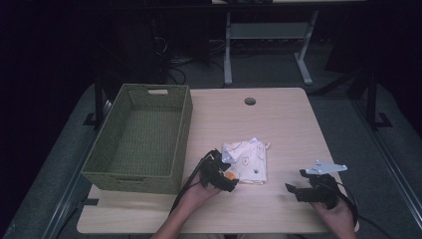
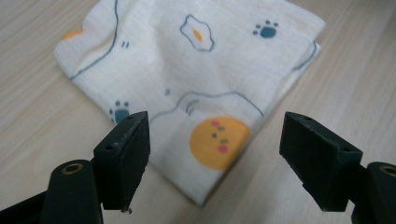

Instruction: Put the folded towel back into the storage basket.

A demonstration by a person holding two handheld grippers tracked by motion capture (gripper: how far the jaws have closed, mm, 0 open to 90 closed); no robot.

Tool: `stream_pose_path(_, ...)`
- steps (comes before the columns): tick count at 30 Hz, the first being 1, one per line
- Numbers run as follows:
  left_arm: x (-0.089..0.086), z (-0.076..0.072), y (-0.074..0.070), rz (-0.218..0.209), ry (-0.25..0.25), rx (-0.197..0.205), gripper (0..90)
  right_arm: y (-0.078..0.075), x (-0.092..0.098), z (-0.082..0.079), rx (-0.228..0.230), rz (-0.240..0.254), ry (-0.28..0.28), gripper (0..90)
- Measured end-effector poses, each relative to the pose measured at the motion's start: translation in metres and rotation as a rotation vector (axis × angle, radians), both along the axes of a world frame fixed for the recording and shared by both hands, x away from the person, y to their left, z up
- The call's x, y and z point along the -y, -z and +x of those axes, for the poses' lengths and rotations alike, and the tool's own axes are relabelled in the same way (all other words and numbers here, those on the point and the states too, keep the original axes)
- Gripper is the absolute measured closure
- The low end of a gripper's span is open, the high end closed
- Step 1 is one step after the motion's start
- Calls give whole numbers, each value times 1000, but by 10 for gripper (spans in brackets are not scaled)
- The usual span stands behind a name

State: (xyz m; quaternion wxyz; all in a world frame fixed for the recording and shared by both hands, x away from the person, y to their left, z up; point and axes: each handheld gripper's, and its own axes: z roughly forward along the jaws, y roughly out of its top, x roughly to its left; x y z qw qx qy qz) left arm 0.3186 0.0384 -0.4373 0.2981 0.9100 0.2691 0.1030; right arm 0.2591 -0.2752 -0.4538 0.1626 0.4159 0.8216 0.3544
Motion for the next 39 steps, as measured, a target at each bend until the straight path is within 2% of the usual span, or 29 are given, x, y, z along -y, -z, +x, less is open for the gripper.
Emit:
stream_pose_path(6,15,16,-3,18,1,-11,250,-1,-1,0,1,6,-2,237)
stream_pose_path(10,29,29,-2,53,15,-19,253,-1,-1,0,3,10,-5,237)
stream_pose_path(15,40,41,-4,72,18,-18,256,-1,-2,1,0,10,-9,237)
stream_pose_path(24,49,59,3,88,4,-54,317,-2,0,2,1,18,-7,237)
stream_pose_path(27,52,64,10,106,3,-70,350,-1,-1,2,-1,18,-8,237)
stream_pose_path(31,53,66,12,98,7,-73,390,-1,-1,2,-2,19,-9,238)
stream_pose_path(39,53,67,11,90,22,-75,577,-1,-1,2,-2,21,-7,238)
